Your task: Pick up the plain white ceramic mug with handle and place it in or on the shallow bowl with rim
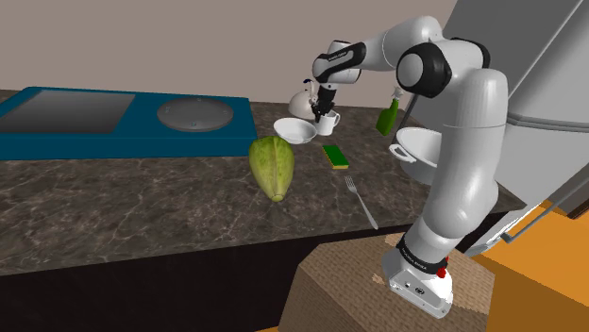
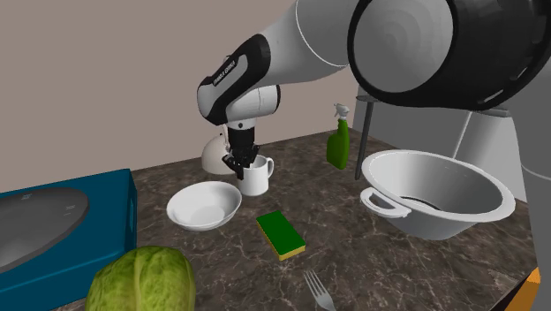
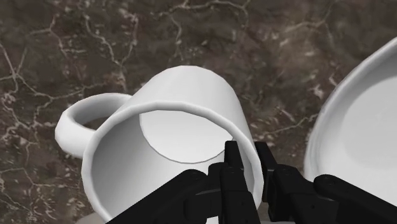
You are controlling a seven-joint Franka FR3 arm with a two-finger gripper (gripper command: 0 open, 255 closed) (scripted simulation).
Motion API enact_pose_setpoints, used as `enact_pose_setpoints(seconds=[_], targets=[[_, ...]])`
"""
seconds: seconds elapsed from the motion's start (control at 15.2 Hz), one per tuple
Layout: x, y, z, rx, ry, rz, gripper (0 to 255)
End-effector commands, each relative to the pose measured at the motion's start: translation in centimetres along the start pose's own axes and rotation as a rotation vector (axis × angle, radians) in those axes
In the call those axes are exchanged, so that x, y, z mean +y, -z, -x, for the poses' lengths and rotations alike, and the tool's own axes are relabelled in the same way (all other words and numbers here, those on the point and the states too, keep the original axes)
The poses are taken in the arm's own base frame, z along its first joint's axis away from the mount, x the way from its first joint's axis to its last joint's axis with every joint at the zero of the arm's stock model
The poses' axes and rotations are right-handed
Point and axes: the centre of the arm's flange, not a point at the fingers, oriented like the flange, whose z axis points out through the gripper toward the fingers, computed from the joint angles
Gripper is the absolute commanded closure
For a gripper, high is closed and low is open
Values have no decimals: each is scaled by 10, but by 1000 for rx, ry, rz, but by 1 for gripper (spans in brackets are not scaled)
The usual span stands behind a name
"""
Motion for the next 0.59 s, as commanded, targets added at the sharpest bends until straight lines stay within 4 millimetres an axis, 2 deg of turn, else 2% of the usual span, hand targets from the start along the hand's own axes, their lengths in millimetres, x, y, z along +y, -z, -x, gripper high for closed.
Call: enact_pose_setpoints(seconds=[0.0, 0.53], targets=[[0, 10, -1, 1, 0, 0, 255], [0, 52, -4, 1, 0, 0, 255]])
